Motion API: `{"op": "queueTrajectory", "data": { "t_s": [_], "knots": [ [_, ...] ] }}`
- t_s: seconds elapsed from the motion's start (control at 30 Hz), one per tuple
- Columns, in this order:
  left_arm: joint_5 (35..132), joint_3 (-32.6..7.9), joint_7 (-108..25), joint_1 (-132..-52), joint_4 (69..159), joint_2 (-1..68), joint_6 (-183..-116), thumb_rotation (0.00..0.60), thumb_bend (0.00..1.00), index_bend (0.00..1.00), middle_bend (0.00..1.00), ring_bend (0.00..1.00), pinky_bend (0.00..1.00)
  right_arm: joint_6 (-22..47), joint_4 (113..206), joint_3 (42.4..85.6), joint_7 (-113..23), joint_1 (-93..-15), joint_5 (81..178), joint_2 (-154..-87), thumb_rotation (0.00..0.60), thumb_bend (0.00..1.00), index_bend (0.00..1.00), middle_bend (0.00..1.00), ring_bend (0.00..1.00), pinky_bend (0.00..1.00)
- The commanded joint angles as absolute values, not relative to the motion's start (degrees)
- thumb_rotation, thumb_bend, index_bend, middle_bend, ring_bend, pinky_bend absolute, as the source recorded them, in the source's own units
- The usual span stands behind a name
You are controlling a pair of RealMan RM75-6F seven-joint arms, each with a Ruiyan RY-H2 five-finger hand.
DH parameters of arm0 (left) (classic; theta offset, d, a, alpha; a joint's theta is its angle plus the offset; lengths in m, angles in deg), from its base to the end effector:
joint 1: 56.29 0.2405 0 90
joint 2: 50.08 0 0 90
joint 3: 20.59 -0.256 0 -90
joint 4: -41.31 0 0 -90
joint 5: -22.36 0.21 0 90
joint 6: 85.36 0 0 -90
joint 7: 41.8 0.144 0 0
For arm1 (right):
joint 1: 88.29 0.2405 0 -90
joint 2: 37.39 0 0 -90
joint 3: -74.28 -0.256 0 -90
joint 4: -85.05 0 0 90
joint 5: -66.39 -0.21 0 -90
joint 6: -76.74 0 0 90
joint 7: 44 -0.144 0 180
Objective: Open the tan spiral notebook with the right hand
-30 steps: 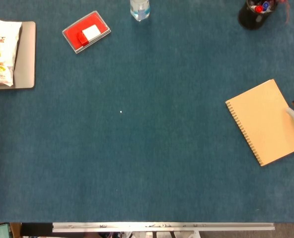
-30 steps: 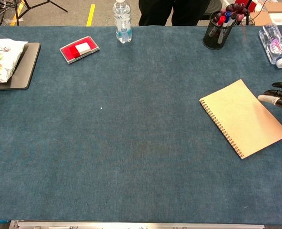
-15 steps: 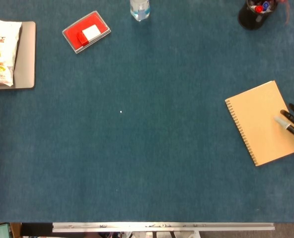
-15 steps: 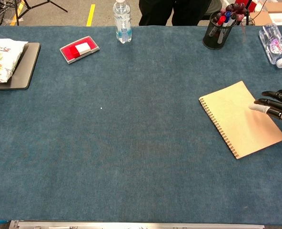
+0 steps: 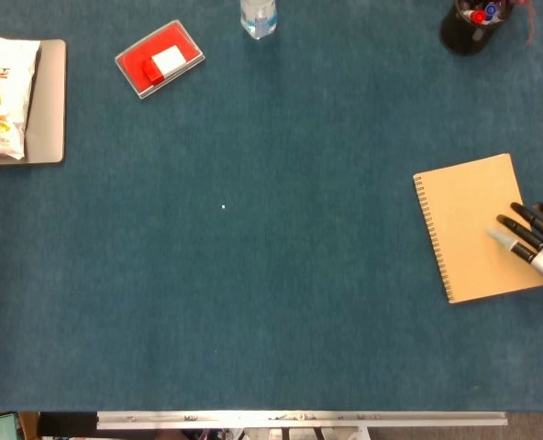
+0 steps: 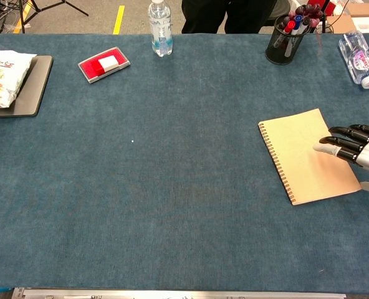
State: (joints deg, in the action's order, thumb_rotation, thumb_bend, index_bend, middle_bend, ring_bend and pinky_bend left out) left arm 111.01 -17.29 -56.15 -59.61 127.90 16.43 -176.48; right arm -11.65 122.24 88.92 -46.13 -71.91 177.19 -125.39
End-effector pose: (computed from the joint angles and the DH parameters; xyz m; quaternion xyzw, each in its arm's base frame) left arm -0.3185 0.1743 0.1672 -0.5432 -0.4057 -0.4793 0.5574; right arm -0.3614 -0.1971 0.0558 0.8691 -0.1046 0.2779 0.3956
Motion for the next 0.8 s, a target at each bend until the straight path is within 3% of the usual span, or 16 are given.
{"op": "queueTrajectory", "data": {
  "t_s": [0.03, 0.5, 0.8],
  "knots": [
    [111.01, -17.29, -56.13, -59.6, 127.91, 16.41, -176.48, 0.6, 0.02, 0.21, 0.26, 0.11, 0.37, -12.0, 122.36, 89.14, -46.05, -71.85, 177.58, -125.65, 0.6, 0.0, 0.14, 0.19, 0.11, 0.23],
    [110.99, -17.28, -56.21, -59.61, 128.04, 16.29, -176.36, 0.6, 0.02, 0.21, 0.26, 0.11, 0.37, -13.43, 124.01, 90.3, -45.42, -71.33, 179.58, -126.04, 0.6, 0.0, 0.14, 0.19, 0.11, 0.23],
    [110.99, -17.28, -55.84, -59.65, 128.02, 16.34, -176.28, 0.6, 0.02, 0.21, 0.26, 0.11, 0.37, -15.35, 126.44, 89.58, -44.37, -71.71, 178.72, -121.68, 0.6, 0.0, 0.14, 0.19, 0.11, 0.23]
  ]
}}
